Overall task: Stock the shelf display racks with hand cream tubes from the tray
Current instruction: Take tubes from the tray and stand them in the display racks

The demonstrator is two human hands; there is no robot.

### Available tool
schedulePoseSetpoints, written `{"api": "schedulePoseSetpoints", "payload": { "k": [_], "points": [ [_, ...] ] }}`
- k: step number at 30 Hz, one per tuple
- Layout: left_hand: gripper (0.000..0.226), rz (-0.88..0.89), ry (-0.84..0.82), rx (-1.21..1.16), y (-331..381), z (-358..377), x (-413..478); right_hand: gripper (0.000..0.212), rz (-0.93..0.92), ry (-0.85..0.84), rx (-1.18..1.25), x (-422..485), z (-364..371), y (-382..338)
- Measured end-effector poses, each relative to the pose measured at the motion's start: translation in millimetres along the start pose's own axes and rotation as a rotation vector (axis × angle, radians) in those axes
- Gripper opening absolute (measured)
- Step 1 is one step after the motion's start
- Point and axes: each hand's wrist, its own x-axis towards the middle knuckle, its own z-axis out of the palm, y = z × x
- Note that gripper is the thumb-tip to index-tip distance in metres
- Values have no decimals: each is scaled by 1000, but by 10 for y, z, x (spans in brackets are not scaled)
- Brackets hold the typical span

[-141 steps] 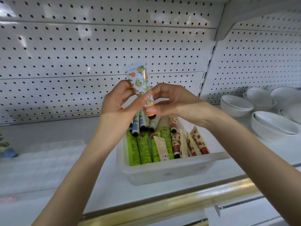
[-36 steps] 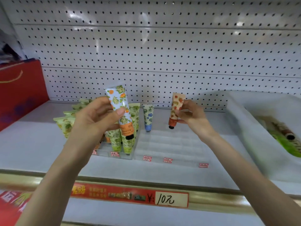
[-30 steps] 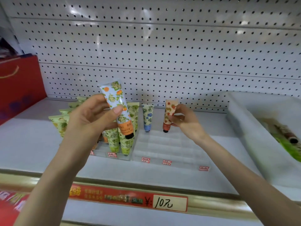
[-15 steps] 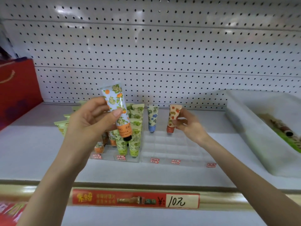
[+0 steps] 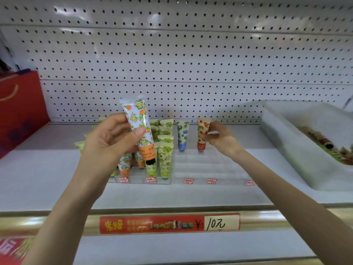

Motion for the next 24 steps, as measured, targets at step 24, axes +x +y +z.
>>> {"api": "schedulePoseSetpoints", "payload": {
  "k": [24],
  "points": [
    [29,-25,-27,-3,-48,-103,-75,32,-10,7,-60,-32,-35,-24]
  ]
}}
